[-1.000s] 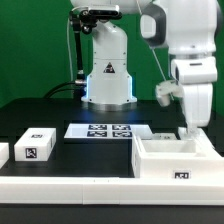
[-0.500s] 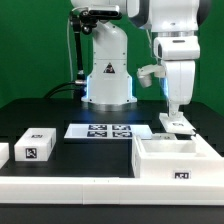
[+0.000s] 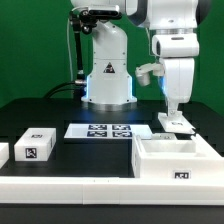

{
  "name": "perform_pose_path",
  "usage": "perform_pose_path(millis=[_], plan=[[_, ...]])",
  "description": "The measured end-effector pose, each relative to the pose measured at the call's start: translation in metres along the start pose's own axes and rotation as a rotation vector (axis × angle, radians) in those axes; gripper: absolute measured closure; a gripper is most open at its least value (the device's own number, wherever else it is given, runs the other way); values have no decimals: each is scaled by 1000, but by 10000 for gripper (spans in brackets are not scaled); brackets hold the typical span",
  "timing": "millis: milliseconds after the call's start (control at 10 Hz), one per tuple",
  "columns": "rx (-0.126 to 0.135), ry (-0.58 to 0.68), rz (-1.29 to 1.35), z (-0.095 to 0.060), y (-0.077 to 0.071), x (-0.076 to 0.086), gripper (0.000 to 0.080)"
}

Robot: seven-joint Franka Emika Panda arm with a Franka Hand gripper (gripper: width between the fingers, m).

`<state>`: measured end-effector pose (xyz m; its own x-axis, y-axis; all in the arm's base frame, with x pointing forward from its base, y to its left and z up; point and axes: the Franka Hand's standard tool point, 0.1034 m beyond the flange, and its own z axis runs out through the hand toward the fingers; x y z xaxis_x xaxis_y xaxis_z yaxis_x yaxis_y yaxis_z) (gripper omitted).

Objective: Assemble cabinet

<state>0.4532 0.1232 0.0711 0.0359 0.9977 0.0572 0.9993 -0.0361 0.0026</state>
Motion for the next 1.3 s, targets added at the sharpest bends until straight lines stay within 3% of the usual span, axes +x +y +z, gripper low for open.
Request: perform_pose_path(millis=[200,800,1300], plan=[[-1,4,3,1,4,1,738],[41,-10,15,5,7,-5,738],[32,1,4,7,20,-3,738]])
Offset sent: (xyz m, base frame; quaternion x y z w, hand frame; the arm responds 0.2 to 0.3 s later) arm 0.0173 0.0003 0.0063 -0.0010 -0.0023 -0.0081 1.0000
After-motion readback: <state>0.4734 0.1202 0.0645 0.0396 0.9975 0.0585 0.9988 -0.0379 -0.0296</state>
